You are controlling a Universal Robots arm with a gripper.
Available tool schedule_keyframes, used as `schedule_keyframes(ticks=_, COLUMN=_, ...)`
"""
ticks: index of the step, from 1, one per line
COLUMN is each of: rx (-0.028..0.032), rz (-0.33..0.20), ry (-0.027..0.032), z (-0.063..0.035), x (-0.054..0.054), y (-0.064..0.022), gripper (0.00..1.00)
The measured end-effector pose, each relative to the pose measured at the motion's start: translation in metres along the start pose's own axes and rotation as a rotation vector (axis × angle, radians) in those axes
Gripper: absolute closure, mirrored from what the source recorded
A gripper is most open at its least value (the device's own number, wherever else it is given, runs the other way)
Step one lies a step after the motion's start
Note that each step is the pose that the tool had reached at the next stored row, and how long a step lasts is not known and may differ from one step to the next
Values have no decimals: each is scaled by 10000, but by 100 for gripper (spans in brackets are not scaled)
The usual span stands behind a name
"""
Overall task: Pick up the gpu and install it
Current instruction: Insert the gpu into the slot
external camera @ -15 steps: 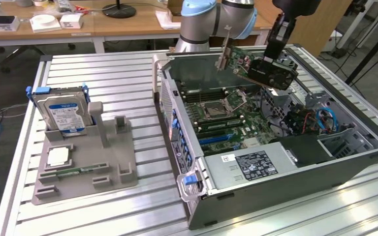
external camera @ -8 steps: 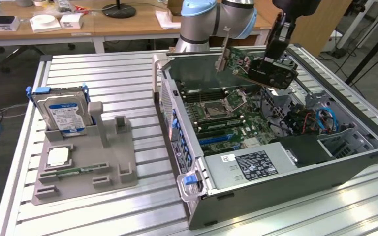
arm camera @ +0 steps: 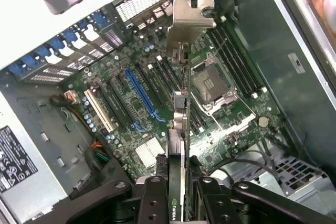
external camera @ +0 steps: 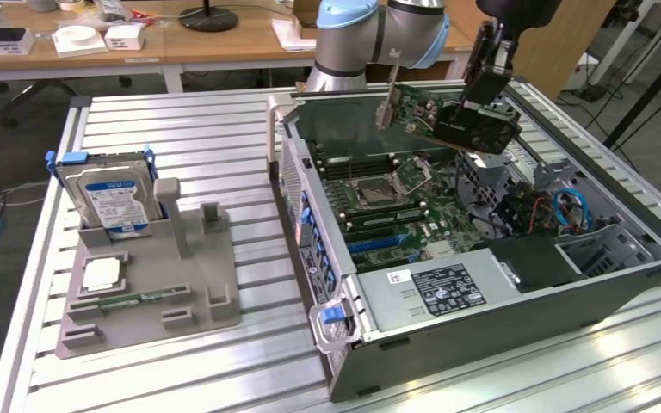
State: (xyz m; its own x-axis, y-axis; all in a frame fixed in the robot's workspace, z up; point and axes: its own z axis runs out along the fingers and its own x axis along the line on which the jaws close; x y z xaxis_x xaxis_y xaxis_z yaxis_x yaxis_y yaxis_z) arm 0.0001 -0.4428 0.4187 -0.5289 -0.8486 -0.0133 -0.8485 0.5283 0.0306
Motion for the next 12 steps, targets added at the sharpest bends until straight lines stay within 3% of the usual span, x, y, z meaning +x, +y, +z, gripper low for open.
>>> schedule_keyframes(ticks=12, rx=-20, rz=-1529, ry=47, z=0, x=0, y=0, gripper=74)
